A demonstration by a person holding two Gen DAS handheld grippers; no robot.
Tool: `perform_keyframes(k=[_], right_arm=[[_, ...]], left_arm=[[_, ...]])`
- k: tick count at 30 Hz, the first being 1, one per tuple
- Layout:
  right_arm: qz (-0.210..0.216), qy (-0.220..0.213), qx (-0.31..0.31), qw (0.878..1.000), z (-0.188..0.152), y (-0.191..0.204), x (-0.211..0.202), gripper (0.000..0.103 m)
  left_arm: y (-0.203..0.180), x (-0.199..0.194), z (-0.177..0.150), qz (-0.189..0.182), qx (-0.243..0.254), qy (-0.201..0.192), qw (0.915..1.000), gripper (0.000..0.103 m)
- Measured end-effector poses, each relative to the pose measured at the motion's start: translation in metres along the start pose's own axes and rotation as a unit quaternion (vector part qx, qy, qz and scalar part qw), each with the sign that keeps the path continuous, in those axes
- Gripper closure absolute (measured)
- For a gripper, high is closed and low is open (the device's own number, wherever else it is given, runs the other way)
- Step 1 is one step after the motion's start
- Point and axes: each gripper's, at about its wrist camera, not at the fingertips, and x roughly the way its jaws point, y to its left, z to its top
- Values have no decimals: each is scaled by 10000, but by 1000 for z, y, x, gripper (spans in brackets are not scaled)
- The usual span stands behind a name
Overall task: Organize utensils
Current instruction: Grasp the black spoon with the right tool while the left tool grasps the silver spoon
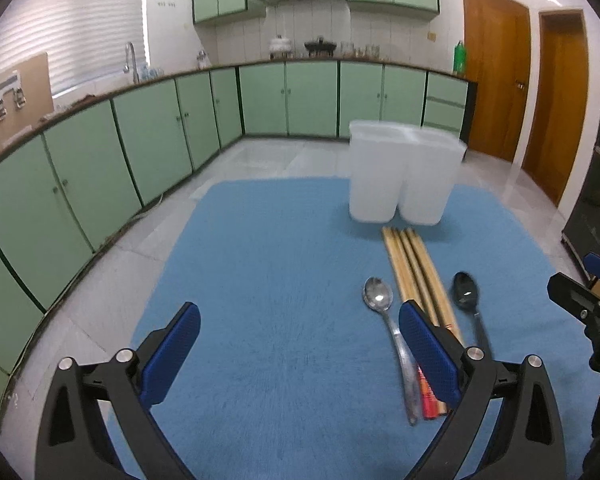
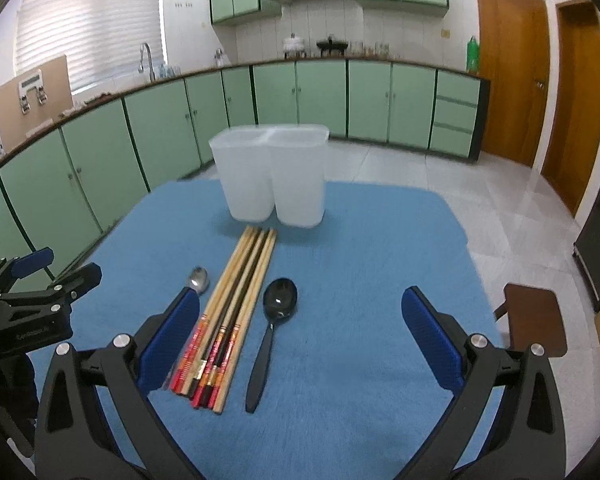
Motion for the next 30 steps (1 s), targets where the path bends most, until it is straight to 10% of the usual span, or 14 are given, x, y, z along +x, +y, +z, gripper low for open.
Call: perform_keyframes(k=[16,25,30], right_arm=[[91,1208,231,9924,-2,10,105,33],[-60,1126,-12,9936,-1,21,112,68],[-22,1103,30,9939,-3,15,108,69]], left_arm=[[3,74,-2,145,10,614,9980,6],[-4,79,2,29,34,717,9974,6],[-18,82,8,-133,121,691,9974,6]])
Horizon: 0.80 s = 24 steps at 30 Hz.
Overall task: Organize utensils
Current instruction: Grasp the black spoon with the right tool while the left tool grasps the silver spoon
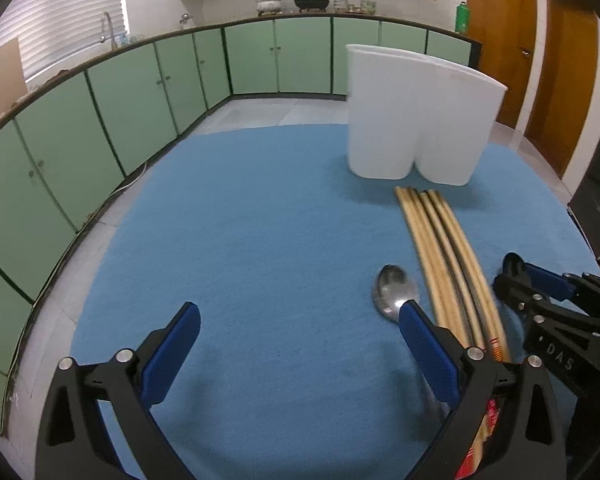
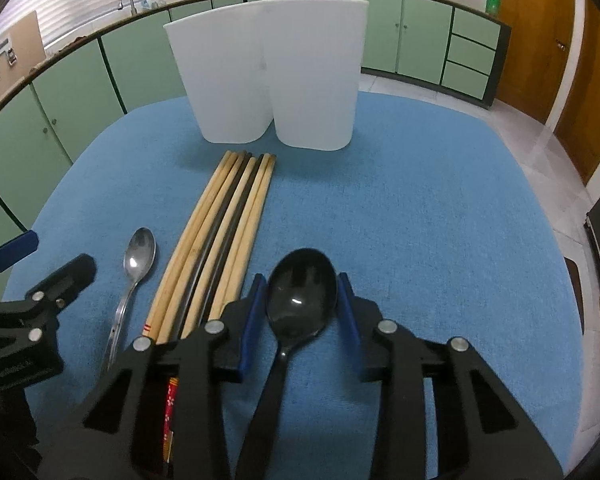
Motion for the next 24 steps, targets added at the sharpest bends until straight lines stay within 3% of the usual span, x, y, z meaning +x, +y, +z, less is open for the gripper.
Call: perform_keyframes(k=[7,14,24], right_arm=[[32,-2,99,9999,2,-22,-3,69],[69,-13,113,9999,2,-27,-2,69],[46,54,24,10000,1,-16,0,68]], left_arm=[[-18,15,9,-150,76,45,9998,6],[-25,38,14,76,135,272,9995,6],[-22,48,16,46,108,410,9991,6]])
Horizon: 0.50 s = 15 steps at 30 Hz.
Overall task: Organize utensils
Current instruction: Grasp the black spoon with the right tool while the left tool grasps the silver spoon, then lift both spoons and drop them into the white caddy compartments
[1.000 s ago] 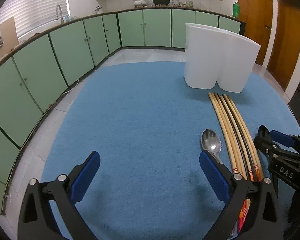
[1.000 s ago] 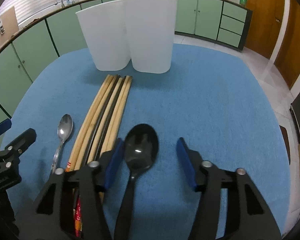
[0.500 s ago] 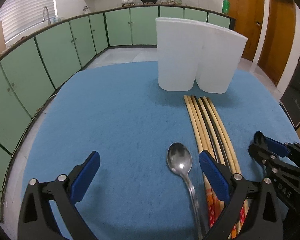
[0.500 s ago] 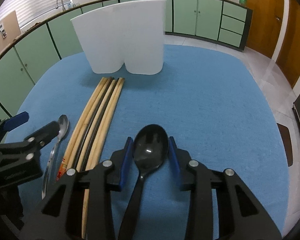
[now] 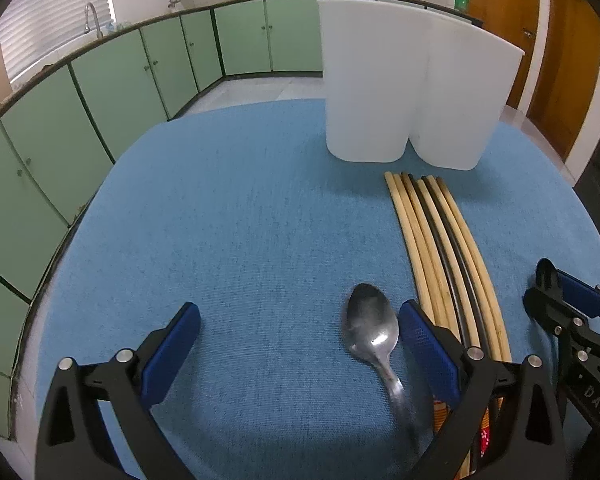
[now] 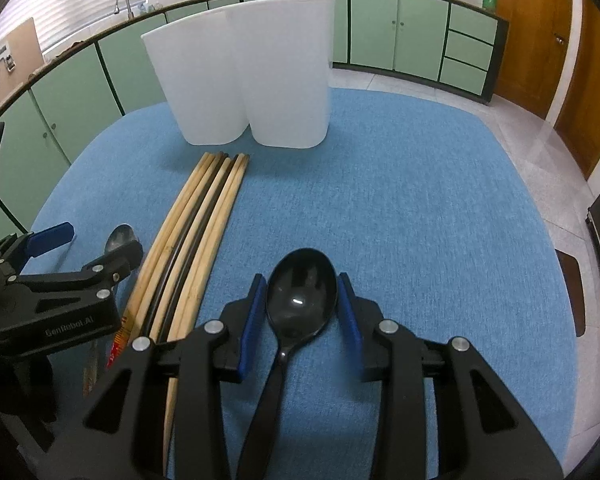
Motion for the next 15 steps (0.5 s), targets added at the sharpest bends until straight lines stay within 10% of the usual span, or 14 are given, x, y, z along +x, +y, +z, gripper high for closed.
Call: perform_keyframes(k=[15], right_arm=[[200,-161,48,9997,3,1,-6,69]], left_arm=[[-11,-12,0,-640,59,-81,9979,74]])
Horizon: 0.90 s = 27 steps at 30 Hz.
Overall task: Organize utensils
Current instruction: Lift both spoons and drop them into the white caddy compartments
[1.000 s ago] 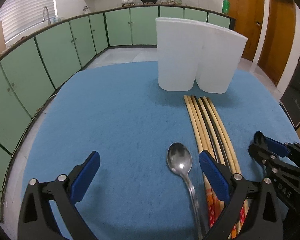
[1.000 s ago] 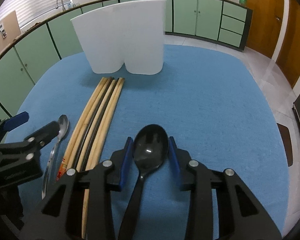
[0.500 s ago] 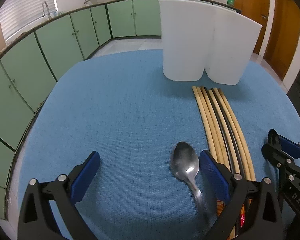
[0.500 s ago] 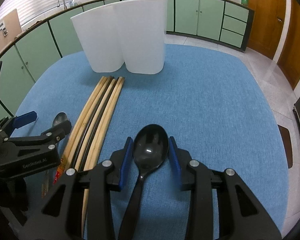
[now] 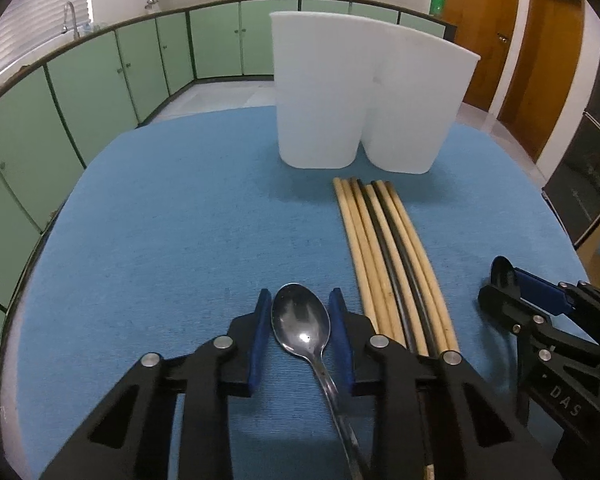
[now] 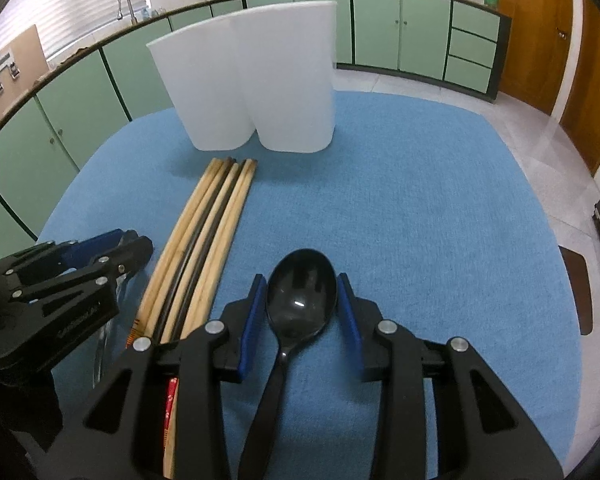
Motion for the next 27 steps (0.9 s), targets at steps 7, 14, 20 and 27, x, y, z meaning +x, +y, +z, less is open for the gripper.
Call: perform_keyframes(k=[7,14,20,27], right_arm=[[154,-351,-48,9993,0,0,-17,69],[396,-965,-48,9945,8,-4,-45,69],[559,-1483,-176,9872,30,-5,-73,69],[669,-1973,-196,9779,60,-12,-97,69]], left_arm=[[9,-20,-8,-325,-104,-350,9988,74],[20,-68,-10,-701,-137,-1353,9882,74],[23,-104,-3,-804,-61,-2100,9744,74],[22,-125,5,-832,23,-2612,9617,75]])
